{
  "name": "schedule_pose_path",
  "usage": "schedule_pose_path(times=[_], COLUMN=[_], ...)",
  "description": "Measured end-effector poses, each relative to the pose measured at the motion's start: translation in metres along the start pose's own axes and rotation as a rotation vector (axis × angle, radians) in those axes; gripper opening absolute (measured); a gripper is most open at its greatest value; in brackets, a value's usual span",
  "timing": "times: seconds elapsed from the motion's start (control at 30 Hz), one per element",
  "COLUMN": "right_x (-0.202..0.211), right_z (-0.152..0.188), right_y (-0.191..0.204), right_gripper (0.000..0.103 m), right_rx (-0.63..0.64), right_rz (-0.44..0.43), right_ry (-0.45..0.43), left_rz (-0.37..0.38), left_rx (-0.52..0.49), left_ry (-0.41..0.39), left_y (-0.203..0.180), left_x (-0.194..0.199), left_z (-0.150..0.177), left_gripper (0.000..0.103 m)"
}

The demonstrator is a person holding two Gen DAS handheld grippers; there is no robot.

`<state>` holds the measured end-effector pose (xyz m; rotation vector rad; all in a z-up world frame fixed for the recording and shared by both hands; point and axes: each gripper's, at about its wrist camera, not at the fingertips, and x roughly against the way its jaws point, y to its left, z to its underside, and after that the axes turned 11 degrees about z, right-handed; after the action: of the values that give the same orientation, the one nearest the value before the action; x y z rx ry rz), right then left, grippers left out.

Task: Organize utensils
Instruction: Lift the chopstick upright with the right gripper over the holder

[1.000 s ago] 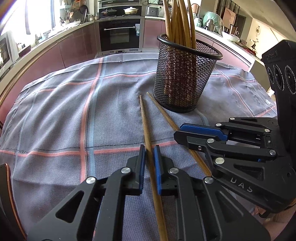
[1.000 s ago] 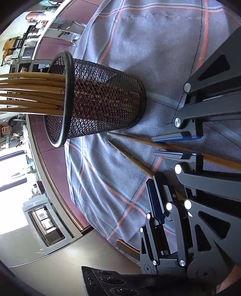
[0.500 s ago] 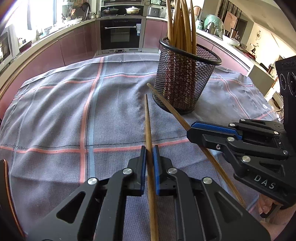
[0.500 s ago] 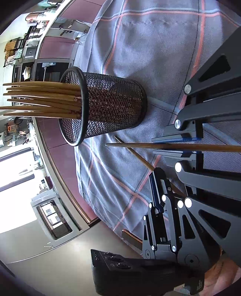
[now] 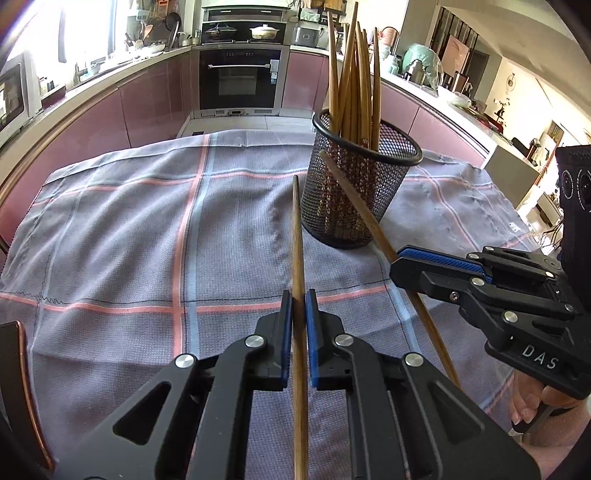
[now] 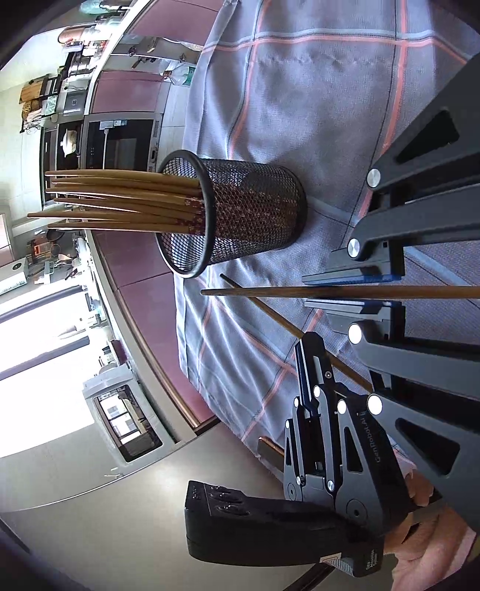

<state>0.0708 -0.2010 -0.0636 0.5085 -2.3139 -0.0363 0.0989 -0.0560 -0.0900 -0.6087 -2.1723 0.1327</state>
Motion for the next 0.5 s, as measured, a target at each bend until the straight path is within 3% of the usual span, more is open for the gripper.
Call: schedule_pose_path(times=[0.3, 0.5], right_x=[0.016, 0.029], right_z=[-0.008, -0.014], right_y=[-0.001, -0.003], right_gripper=[0.005, 0.005], right_rx=[-0.013, -0.019], right_rz=[-0.007, -0.009], right_ry=[-0.063, -0.111], left_rz=[0.054, 0.132], left_rx=[0.011, 0.018], left_ry=[-0.048, -0.091], left_y=[0.0, -0.001], left_x=[0.023, 0.046], left_z=[-0.006, -0.013], left_gripper=[0.008, 0.008])
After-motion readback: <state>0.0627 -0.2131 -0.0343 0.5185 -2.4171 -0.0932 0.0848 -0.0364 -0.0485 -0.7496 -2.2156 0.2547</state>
